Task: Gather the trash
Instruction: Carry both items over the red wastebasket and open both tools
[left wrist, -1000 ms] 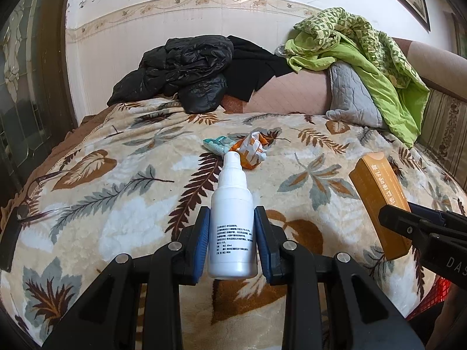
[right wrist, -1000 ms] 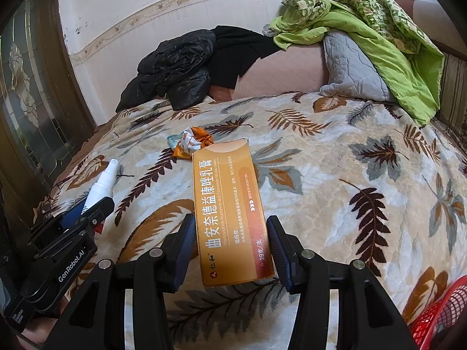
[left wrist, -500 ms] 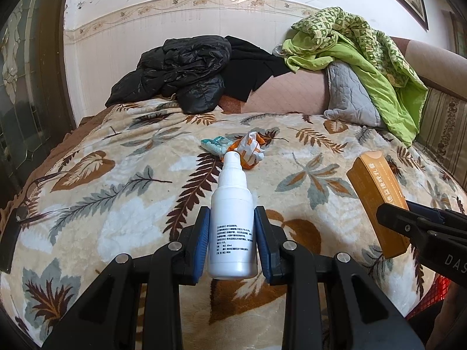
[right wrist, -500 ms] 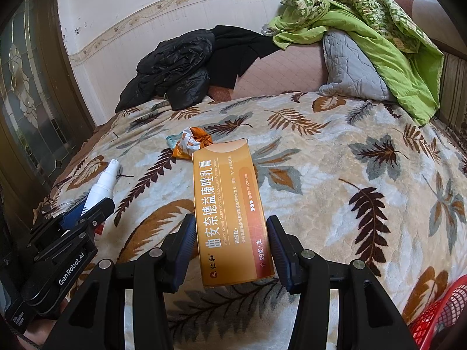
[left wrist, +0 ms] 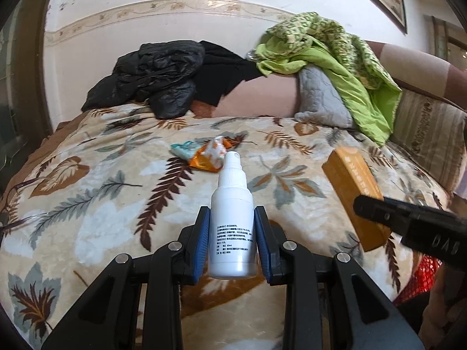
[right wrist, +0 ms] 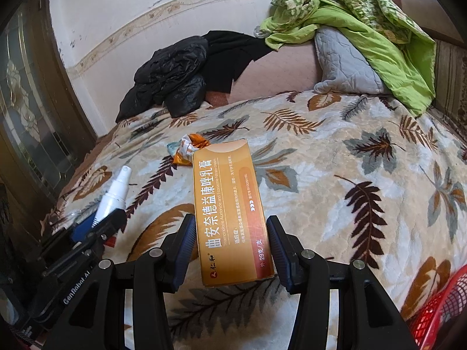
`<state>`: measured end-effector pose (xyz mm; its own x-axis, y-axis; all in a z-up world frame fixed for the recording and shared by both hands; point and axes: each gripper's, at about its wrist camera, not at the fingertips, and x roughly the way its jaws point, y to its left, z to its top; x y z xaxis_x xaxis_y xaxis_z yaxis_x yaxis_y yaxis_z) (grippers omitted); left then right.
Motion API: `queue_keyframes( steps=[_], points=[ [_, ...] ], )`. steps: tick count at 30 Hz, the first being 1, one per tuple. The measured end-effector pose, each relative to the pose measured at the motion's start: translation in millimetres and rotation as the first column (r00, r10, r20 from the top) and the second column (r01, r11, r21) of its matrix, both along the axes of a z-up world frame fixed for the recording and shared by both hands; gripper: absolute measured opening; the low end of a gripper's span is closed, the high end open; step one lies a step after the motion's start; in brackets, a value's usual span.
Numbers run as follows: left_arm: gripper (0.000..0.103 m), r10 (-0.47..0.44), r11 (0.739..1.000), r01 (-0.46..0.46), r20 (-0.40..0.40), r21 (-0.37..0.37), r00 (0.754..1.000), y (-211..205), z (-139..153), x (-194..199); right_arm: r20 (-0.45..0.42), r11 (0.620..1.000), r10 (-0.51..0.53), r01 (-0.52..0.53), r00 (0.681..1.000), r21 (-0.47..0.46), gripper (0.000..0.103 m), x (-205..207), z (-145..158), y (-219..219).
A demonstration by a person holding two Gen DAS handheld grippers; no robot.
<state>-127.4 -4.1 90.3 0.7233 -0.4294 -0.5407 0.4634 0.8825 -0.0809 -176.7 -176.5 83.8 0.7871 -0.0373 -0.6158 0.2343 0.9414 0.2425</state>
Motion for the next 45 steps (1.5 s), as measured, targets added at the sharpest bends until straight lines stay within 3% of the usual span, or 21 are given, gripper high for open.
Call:
queue_keyframes(
  steps=[8, 16, 22, 28, 31, 34, 37, 38, 39, 40, 45],
  points=[
    [0.029, -0.107, 0.994, 0.107, 0.014, -0.028, 0.994, -24.8, 15.2, -27.7, 0.026, 0.996, -0.066, 0.064, 0.997, 0.059, 0.053, -59.5, 20.4, -35.3],
    [0.029, -0.286, 0.957, 0.287, 0.023, -0.042, 0.958, -78.3, 36.0, -77.5, 0.033, 0.973, -0.216, 0.213, 0.976, 0.089, 0.053, -149.1, 37.5, -95.3],
    [0.029, -0.454, 0.890, 0.454, 0.006, -0.052, 0.891, -131.6, 52.6, -116.9, 0.013, 0.926, -0.365, 0.362, 0.931, 0.110, 0.053, -220.2, 37.6, -143.5],
    [0.029, -0.625, 0.781, 0.620, -0.072, -0.074, 0.778, -194.1, 55.6, -154.9, -0.023, 0.871, -0.470, 0.468, 0.882, 0.152, 0.053, -271.5, 29.4, -175.0],
    [0.029, -0.697, 0.716, 0.690, -0.155, -0.108, 0.700, -227.4, 48.4, -170.5, -0.041, 0.848, -0.501, 0.499, 0.865, 0.176, 0.053, -286.0, 22.5, -185.7],
    [0.029, -0.732, 0.677, 0.727, -0.204, -0.115, 0.650, -249.5, 39.4, -186.1, -0.055, 0.827, -0.527, 0.527, 0.848, 0.196, 0.054, -296.0, 15.9, -194.9],
    [0.029, -0.747, 0.655, 0.748, -0.241, -0.106, 0.620, -266.6, 29.6, -197.2, -0.080, 0.811, -0.544, 0.548, 0.835, 0.206, 0.055, -301.6, 7.4, -202.6],
    [0.034, -0.756, 0.642, 0.758, -0.262, -0.115, 0.600, -272.1, 25.7, -199.0, -0.090, 0.806, -0.546, 0.551, 0.833, 0.217, 0.055, -304.0, 3.7, -205.4],
    [0.049, -0.757, 0.638, 0.761, -0.275, -0.118, 0.592, -273.7, 23.4, -199.1, -0.101, 0.803, -0.545, 0.553, 0.832, 0.223, 0.055, -304.3, 0.4, -207.4],
    [0.055, -0.754, 0.641, 0.758, -0.283, -0.119, 0.593, -275.6, 22.2, -199.1, -0.109, 0.799, -0.547, 0.557, 0.830, 0.228, 0.057, -305.8, -1.8, -208.9],
    [0.057, -0.729, 0.676, 0.724, -0.269, -0.138, 0.629, -263.3, 25.8, -189.1, -0.100, 0.791, -0.560, 0.567, 0.822, 0.228, 0.057, -308.7, -1.6, -210.5]
  ],
)
